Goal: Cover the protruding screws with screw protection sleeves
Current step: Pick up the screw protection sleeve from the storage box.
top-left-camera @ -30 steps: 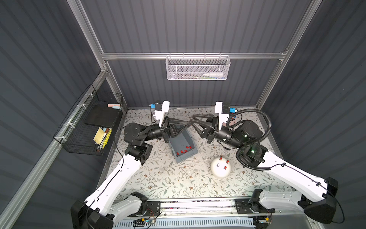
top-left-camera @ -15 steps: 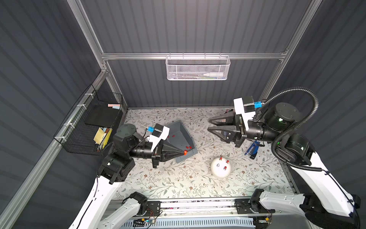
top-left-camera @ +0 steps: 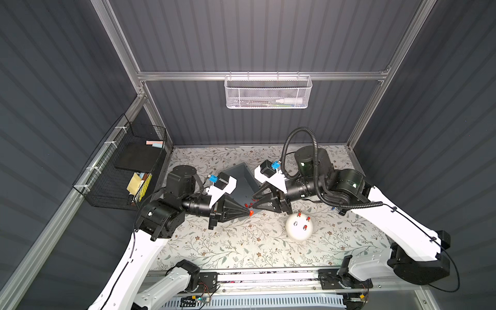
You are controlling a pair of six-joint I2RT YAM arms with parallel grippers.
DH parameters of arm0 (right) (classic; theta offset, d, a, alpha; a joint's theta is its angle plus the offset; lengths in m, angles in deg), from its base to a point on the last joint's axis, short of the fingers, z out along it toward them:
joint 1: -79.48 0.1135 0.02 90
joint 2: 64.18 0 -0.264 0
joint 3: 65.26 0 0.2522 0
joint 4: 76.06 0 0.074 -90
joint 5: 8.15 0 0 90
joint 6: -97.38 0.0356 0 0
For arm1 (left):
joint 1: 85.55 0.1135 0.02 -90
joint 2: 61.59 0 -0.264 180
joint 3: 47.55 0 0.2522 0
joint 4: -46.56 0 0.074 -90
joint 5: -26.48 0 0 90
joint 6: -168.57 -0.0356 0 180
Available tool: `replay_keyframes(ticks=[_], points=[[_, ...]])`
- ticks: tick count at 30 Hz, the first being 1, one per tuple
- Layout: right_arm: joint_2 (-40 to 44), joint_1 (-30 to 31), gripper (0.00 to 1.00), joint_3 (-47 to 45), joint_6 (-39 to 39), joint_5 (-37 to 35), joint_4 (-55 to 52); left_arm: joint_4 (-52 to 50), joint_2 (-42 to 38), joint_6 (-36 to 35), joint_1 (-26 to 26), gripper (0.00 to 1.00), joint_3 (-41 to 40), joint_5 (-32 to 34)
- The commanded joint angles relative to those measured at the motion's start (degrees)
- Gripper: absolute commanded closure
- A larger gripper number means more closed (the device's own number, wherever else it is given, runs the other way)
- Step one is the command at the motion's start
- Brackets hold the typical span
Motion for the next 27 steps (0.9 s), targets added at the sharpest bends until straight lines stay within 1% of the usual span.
replay_keyframes(ticks=[1,4,8,16,27], points=[[0.7,0.4,0.66,3.0,-2.9,-0.6,-2.6,-1.5,-0.2,-2.7,-0.3,1.0,-0.1,2.2],[0.5,0.4,0.67,3.4,-3.5,-0.2,-3.9,-1.6,-0.1,-3.3,-0.3,1.0,-2.4,3.2],[0.0,0.5,0.67,3.9,-3.2,1.6,-5.2,-1.9,0.0,-3.8,-0.4,1.0,-2.7,3.8],[-1.8,1.3,0.69,4.5,-4.3,0.0,-8.5,-2.1,-0.2,-4.1,-0.3,1.0,-2.7,3.6],[-2.9,1.9,0.73,4.7,-4.6,-1.2,-9.5,-2.0,0.8,-3.6,-0.3,1.0,-1.7,2.4]])
